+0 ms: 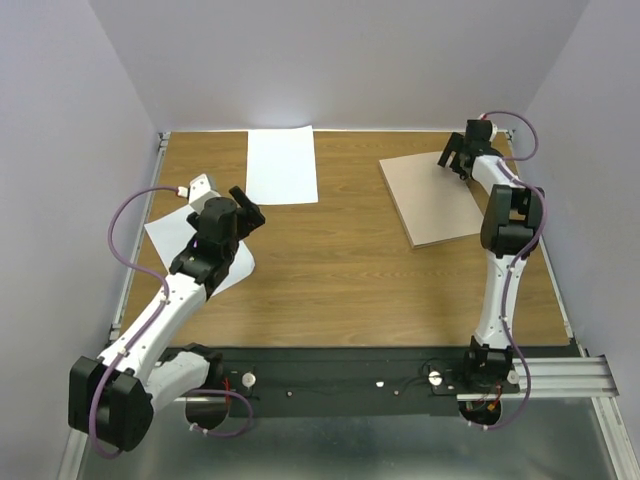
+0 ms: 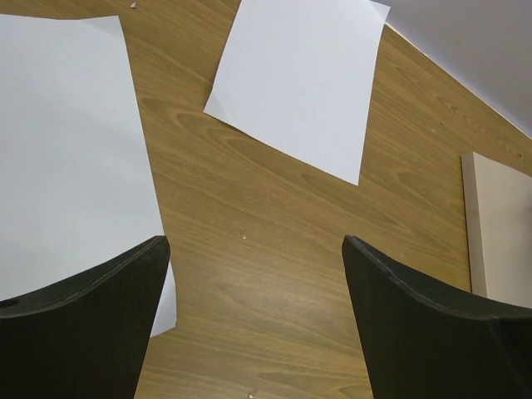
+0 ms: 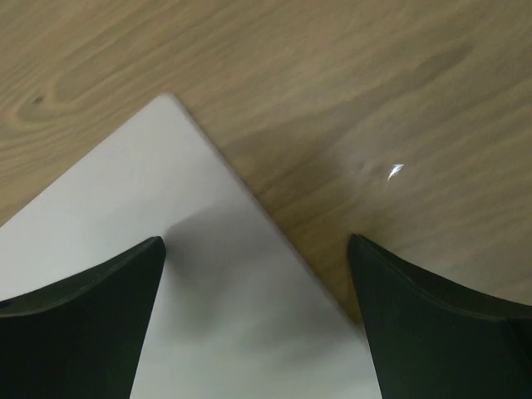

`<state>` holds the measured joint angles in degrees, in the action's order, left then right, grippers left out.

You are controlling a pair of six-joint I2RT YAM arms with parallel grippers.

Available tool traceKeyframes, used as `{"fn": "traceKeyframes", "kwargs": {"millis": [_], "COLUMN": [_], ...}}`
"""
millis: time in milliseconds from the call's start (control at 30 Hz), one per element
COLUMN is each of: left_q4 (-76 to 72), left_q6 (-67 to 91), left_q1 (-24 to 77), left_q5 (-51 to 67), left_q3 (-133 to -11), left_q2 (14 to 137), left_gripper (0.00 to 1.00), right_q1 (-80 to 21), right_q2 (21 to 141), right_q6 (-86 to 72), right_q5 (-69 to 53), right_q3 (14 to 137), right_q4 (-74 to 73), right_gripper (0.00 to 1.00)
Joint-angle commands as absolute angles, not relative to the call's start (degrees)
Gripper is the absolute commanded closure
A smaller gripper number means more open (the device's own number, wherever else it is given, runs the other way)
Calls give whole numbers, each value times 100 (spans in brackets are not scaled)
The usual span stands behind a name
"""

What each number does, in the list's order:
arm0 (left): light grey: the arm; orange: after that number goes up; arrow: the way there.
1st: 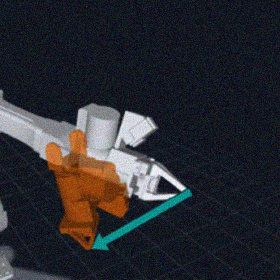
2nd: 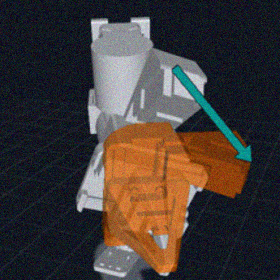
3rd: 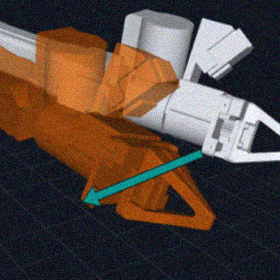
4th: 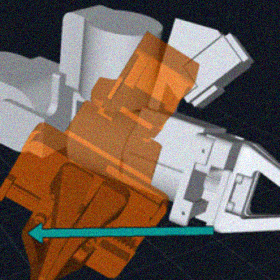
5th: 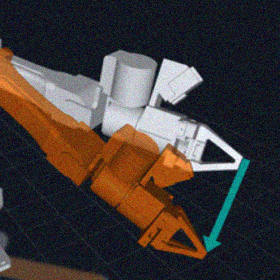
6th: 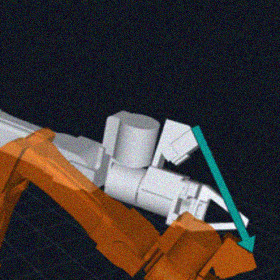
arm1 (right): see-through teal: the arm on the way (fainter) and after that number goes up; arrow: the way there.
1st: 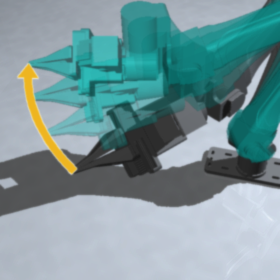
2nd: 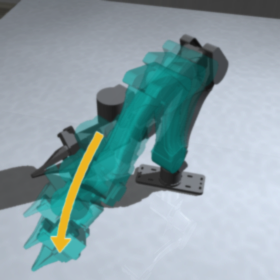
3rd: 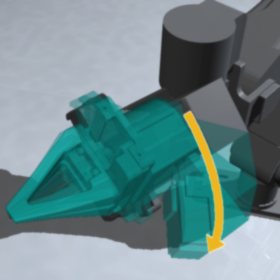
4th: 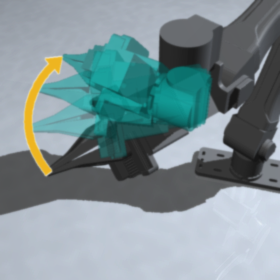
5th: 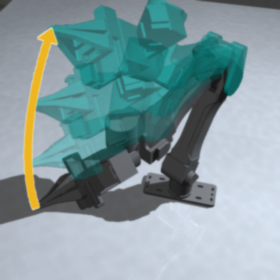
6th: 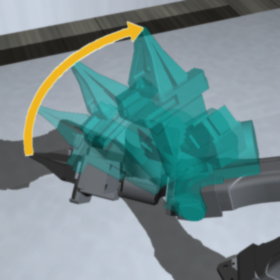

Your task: Put the files into the folder

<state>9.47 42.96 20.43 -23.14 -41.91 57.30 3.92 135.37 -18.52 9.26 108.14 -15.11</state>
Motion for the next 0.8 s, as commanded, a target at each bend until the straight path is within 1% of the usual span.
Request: {"fn": "traceKeyframes", "kwargs": {"millis": [0, 100, 167, 233, 300, 333, 600, 700, 767], "left_q4": [650, 642, 624, 607, 589, 580, 203, 123, 114], "left_q6": [4131, 4131, 4131, 4131, 4105, 4087, 4192, 4192, 4192], "left_q1": [1916, 1872, 1863, 1837, 1837, 1837, 1837, 1837, 1837], "left_q5": [-1995, -1907, -1864, -1776, -1635, -1600, -1038, -827, -765], "left_q3": [-4253, -4315, -4359, -4429, -4500, -4509, -4368, -4368, -4359], "left_q2": [6002, 6161, 6283, 6372, 6486, 6512, 6609, 6688, 6715], "left_gripper": [6, 6, 6, 6, 6, 6, 6, 6, 6], "right_q1": [501, 501, 501, 501, 492, 475, 238, 106, 18], "right_q2": [14193, 14264, 14282, 14239, 14203, 14151, 13361, 12992, 12737], "right_q6": [-1705, -1749, -1732, -1714, -1644, -1626, -1301, -1388, -1450], "right_q5": [378, 63, -482, -937, -1203, -1282, -1046, -888, -713], "right_q3": [11557, 11488, 11365, 11259, 11075, 10979, 9565, 9186, 8711], "right_q4": [-2012, -2039, -2039, -2030, -2039, -2022, -1749, -1644, -1504], "right_gripper": [0, 1, 2, 5, 11, 11, 13, 14, 14]}}
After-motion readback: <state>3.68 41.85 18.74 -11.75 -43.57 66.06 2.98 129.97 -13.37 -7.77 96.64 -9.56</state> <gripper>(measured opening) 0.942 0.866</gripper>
